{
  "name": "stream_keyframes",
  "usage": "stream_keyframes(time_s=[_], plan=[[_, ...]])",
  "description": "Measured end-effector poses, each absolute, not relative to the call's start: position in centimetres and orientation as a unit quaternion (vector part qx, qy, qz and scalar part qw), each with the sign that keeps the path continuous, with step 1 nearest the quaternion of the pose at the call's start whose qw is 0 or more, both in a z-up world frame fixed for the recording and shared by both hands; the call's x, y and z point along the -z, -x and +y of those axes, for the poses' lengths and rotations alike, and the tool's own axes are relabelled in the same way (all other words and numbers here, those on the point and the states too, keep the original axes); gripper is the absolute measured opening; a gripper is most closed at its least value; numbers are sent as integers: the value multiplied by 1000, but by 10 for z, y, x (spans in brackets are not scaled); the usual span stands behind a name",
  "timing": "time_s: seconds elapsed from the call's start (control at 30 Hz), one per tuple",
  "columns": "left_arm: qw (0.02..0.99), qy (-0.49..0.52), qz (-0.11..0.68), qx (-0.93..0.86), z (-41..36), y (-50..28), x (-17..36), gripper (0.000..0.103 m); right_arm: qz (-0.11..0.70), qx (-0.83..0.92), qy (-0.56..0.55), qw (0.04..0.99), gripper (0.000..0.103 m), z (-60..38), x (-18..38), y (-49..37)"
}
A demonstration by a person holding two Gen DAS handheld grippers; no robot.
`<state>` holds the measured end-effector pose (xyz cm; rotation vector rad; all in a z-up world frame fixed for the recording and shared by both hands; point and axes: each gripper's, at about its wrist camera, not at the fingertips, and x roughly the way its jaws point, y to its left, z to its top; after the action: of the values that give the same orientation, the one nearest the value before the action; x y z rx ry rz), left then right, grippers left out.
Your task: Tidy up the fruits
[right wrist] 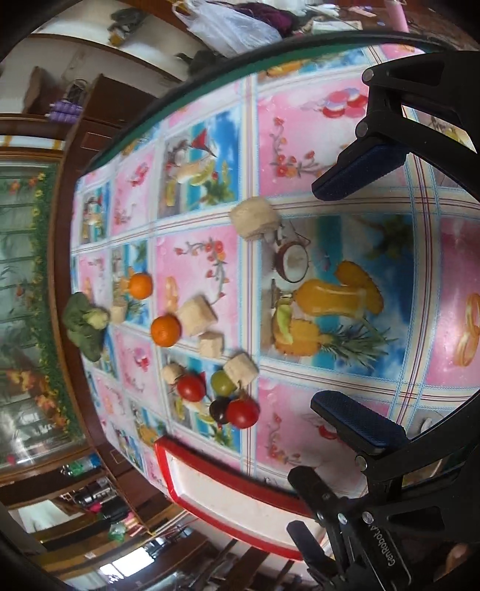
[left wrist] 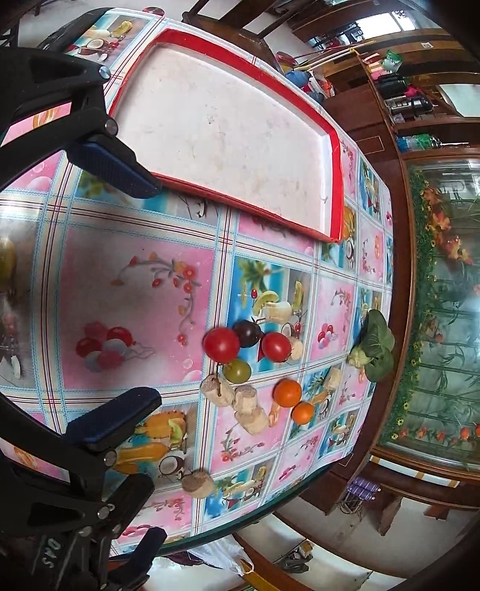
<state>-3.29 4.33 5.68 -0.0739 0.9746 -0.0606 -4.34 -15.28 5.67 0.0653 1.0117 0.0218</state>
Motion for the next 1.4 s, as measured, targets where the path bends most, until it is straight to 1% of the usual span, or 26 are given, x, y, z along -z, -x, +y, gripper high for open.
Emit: stream_keyframes(time_s=[0.2,0.77,1.07,1.4], plan=[[887,23,460,32,39,32,-60,103,472,-10,1,881,103,-143,-64,48],[894,18,445,39,37,36,-64,103,464,-1,-2,886,103,-144,-68,55],[887,19,458,56,29,36,-58,103,466,10,-1,885,103,-150,-67,60],[876,-20,478,65,19,33,-51,103,461,11,-2,887,103,-168,-67,62]])
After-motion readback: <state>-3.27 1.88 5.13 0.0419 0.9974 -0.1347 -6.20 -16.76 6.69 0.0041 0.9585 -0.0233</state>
